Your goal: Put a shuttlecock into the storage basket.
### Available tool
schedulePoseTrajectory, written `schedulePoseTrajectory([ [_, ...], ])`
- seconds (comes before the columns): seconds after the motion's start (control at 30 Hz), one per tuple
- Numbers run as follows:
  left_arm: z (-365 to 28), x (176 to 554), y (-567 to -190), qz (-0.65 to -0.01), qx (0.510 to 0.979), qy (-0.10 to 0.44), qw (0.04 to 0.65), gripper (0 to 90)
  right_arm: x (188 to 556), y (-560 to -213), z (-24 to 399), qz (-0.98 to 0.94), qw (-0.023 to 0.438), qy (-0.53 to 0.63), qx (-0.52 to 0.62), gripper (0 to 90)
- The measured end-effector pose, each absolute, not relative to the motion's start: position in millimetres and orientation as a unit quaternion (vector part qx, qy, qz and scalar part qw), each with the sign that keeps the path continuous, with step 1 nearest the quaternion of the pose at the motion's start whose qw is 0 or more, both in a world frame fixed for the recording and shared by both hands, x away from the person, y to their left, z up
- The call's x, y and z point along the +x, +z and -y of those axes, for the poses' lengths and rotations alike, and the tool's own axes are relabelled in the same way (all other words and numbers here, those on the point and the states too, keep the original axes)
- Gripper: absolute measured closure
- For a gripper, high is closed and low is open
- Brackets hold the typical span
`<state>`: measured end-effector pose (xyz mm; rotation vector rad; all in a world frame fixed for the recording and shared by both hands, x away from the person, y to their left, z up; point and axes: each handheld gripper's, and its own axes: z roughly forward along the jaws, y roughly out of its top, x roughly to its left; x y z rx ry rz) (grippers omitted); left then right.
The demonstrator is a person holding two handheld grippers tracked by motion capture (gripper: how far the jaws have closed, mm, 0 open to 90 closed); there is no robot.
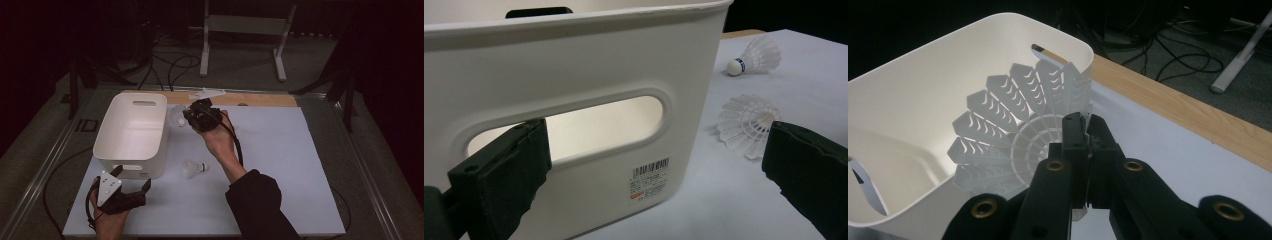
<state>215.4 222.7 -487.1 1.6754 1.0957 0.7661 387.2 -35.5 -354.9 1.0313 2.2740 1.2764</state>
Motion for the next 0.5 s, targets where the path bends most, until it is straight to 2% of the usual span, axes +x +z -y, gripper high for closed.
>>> schedulePoseTrajectory([
  [0.5,-223,215,-487,-0.448,0.687,0.313,0.478,0.0,388,-350,24,-0.801,0.168,0.454,0.352,88.9],
])
